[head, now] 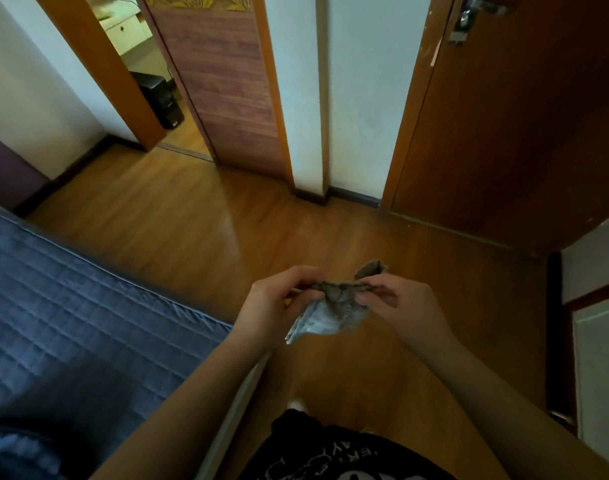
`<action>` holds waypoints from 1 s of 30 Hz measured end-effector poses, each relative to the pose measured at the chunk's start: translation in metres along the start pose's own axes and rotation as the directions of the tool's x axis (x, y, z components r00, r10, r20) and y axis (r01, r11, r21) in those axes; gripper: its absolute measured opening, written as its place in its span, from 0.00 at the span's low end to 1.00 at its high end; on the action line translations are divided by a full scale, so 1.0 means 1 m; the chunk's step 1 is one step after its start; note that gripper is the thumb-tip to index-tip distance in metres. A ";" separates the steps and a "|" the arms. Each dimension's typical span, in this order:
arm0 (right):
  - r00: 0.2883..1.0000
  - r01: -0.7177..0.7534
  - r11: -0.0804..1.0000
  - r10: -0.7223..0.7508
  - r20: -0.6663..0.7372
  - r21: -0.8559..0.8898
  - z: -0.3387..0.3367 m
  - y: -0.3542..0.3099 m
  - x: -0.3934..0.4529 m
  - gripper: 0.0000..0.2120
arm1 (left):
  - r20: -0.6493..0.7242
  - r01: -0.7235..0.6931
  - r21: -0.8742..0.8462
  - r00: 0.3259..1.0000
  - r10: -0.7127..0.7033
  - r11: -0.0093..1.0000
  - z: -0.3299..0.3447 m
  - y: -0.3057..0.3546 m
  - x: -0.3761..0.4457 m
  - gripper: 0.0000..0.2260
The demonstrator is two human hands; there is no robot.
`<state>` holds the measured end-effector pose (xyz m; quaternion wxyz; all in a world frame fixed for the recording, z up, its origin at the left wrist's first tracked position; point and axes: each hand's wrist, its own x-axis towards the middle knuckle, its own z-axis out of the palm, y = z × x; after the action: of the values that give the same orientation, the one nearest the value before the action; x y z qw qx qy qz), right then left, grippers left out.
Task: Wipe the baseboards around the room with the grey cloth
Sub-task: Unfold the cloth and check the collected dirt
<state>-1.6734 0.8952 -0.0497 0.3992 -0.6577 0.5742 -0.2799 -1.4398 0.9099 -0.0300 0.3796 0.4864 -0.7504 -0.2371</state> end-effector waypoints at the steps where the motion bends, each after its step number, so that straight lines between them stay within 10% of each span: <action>1: 1.000 0.027 0.999 -0.027 0.010 -0.034 0.001 0.000 0.011 0.09 | -0.007 0.000 0.001 1.000 0.000 1.000 -0.003 -0.005 0.007 0.08; 11: 0.966 0.257 0.892 -0.244 0.081 -0.371 0.021 -0.028 0.134 0.09 | -0.071 -0.008 -0.042 0.997 0.005 0.999 -0.049 -0.084 0.079 0.08; 20: 0.860 0.478 0.569 -0.457 0.226 -0.669 0.034 -0.051 0.253 0.11 | -0.157 -0.045 0.051 0.986 0.053 0.998 -0.119 -0.154 0.151 0.07; 30: 0.882 0.447 0.839 -0.355 0.309 -0.312 0.028 -0.079 0.359 0.14 | -0.304 0.158 0.140 0.946 -0.110 0.977 -0.151 -0.223 0.191 0.10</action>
<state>-1.5420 0.5509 -0.0301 0.2643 -0.8563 0.4130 -0.1621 -1.2418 0.6461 -0.0360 0.4292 0.5956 -0.6673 -0.1253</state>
